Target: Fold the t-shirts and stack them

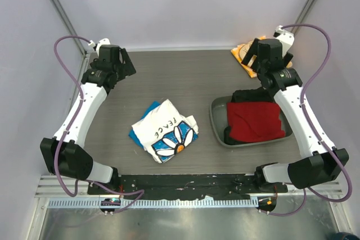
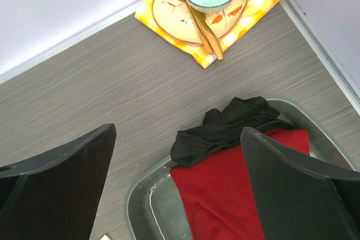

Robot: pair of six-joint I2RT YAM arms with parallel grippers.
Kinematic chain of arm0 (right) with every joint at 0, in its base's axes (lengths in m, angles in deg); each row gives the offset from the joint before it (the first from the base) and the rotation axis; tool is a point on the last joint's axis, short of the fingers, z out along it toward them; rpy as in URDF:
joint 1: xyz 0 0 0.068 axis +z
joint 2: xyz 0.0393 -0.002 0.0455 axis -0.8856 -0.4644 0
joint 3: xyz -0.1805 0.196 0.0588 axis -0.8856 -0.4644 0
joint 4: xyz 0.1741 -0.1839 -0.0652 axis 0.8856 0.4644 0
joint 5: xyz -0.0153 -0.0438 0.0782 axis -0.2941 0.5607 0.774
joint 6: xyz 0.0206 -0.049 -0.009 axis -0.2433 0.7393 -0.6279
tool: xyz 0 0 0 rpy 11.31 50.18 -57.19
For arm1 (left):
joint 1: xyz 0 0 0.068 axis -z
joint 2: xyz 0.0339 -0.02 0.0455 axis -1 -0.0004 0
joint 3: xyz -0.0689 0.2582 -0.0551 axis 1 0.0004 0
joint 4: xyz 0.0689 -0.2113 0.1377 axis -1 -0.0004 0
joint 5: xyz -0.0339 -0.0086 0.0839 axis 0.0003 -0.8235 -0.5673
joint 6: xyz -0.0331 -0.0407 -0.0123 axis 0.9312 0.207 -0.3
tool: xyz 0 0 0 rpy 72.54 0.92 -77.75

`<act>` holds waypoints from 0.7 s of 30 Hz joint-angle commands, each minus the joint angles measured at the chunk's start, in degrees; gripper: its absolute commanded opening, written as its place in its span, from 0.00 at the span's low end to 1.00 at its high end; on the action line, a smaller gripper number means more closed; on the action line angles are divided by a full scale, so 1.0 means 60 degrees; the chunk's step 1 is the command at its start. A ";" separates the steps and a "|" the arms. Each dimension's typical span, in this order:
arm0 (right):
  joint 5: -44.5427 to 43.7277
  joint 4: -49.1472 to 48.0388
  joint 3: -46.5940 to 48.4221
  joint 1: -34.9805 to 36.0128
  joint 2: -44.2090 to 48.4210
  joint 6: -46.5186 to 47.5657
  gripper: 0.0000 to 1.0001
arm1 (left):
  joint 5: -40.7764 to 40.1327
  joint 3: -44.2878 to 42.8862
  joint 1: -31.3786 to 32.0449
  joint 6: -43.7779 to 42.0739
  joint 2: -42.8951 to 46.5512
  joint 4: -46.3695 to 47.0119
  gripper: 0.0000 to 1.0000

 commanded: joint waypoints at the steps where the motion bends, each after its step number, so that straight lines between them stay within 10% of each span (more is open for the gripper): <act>1: 0.0563 -0.0385 -0.0181 0.0049 -0.0028 0.0024 1.00 | -0.0545 0.0022 -0.0039 0.0059 0.0559 -0.0129 1.00; 21: 0.1781 -0.0544 -0.2553 0.1818 0.0558 0.0243 1.00 | 0.0978 0.3828 0.0180 0.1508 0.2668 -0.0277 1.00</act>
